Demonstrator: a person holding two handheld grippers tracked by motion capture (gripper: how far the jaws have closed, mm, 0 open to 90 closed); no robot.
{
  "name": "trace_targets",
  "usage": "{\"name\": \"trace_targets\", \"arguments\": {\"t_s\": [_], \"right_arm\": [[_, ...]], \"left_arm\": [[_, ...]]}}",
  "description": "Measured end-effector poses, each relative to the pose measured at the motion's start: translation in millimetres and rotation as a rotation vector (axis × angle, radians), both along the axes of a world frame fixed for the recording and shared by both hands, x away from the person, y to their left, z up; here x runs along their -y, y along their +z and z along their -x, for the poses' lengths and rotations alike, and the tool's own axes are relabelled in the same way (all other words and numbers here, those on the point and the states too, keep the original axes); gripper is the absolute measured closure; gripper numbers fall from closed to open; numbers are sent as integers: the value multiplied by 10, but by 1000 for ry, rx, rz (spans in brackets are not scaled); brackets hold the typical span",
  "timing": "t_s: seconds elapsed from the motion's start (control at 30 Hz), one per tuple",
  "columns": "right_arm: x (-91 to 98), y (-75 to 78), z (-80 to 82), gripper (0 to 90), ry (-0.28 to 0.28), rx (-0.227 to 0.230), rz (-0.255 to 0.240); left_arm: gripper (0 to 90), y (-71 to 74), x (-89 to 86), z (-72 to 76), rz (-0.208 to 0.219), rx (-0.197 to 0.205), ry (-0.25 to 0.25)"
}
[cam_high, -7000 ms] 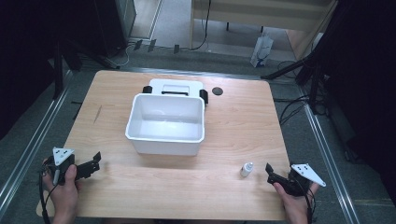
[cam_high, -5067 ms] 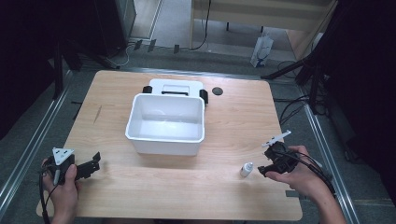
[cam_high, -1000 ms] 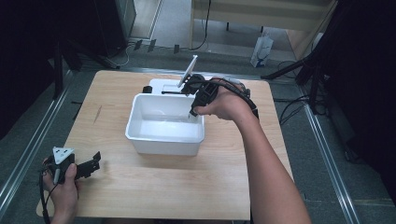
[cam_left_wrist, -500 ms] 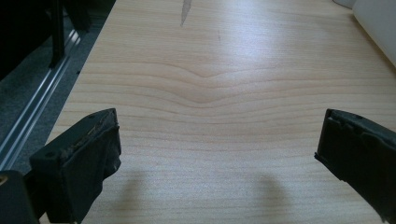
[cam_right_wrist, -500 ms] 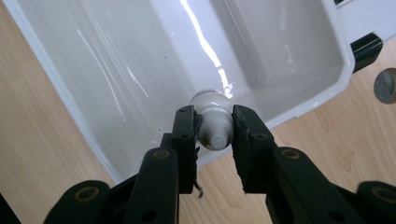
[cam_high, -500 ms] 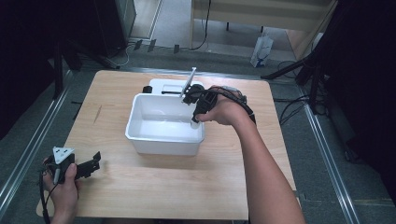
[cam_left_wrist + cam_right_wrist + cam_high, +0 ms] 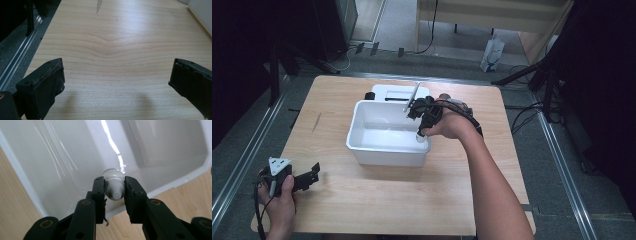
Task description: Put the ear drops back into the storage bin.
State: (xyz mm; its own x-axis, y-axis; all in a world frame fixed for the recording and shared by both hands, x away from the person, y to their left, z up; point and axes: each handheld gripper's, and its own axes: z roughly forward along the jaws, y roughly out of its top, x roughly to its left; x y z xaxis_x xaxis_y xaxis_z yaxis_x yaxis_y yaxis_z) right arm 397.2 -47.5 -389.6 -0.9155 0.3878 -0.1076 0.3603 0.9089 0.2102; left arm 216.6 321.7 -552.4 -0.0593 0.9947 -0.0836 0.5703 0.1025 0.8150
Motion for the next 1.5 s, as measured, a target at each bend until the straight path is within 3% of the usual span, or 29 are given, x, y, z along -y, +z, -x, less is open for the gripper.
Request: {"name": "trace_targets", "arguments": {"t_s": [0.23, 0.43, 0.53, 0.93, 1.27, 1.5], "right_arm": [[-82, -145, -9, 721, 43, 15, 63], [-95, -239, -23, 720, 79, 9, 78], [-108, -301, -8, 720, 127, 18, 104], [-156, -435, -8, 719, 163, 0, 156], [-167, -492, -3, 668, 164, -16, 160], [-119, -336, -46, 623, 82, -33, 67]], "left_arm": [[4, -1, -3, -2, 3, 0, 0], [4, -1, -6, -1, 6, -1, -2], [4, -2, -3, -2, 7, 0, 0], [4, -4, -5, -6, 9, -1, -3], [4, -3, -7, -7, 8, -5, -8], [4, -4, -5, -8, 8, -3, -5]]}}
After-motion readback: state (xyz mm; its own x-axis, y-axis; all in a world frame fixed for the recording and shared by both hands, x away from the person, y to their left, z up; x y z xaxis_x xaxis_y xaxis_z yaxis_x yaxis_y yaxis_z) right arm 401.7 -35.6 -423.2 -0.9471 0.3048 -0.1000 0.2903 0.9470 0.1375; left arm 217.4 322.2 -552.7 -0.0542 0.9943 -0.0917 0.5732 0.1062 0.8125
